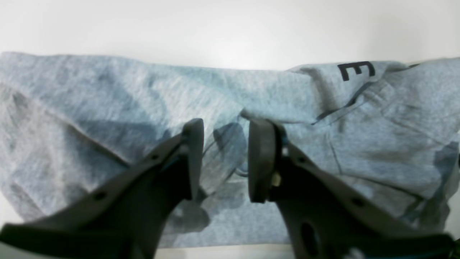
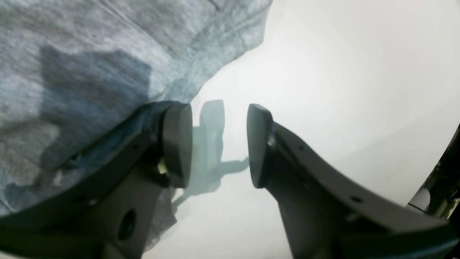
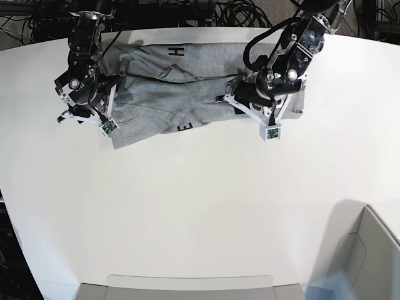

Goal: Fold the T-shirt properly
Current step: 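Lift the left gripper away and regrasp the strip's folded end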

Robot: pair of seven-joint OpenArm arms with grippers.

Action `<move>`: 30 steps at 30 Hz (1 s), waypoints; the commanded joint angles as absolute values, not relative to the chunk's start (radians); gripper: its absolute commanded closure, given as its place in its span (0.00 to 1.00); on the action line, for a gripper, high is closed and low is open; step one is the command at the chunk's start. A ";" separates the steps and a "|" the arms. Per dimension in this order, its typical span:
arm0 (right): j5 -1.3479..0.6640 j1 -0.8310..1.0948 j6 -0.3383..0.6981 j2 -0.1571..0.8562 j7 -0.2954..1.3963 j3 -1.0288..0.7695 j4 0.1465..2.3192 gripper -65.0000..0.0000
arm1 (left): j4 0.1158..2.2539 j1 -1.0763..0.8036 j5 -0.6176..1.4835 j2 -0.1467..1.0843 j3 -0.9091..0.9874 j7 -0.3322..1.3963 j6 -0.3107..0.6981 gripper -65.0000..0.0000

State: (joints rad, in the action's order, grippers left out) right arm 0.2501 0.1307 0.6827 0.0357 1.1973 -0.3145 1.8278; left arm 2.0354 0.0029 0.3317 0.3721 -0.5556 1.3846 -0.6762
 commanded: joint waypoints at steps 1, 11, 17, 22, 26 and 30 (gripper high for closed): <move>0.251 0.116 0.698 0.039 1.193 -0.315 1.842 0.61 | 2.052 0.021 0.329 0.389 -0.547 1.396 -0.698 0.60; 0.251 0.122 0.698 0.041 1.193 -0.315 1.842 0.61 | 2.052 -0.051 0.464 0.479 -0.110 1.250 -0.698 0.57; 0.251 0.124 0.698 0.044 1.193 -0.321 1.842 0.61 | 2.052 -0.205 0.975 0.478 0.418 1.063 -0.320 0.65; 0.251 0.124 0.698 0.041 1.193 -0.320 1.842 0.61 | 2.052 -0.266 1.250 0.481 0.555 1.233 -0.193 0.66; 0.251 0.124 0.698 0.036 1.193 -0.315 1.842 0.61 | 2.051 -0.268 1.251 0.443 0.475 1.297 -0.193 0.66; 0.251 0.124 0.698 0.021 1.193 -0.315 1.842 0.61 | 2.051 -0.268 1.244 0.430 0.375 1.303 -0.246 0.66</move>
State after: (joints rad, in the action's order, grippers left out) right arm 0.2504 0.1360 0.6827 0.0158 1.1976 -0.3145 1.8259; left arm 2.0380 -0.2714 1.2194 0.4156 0.3676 1.2896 -0.2253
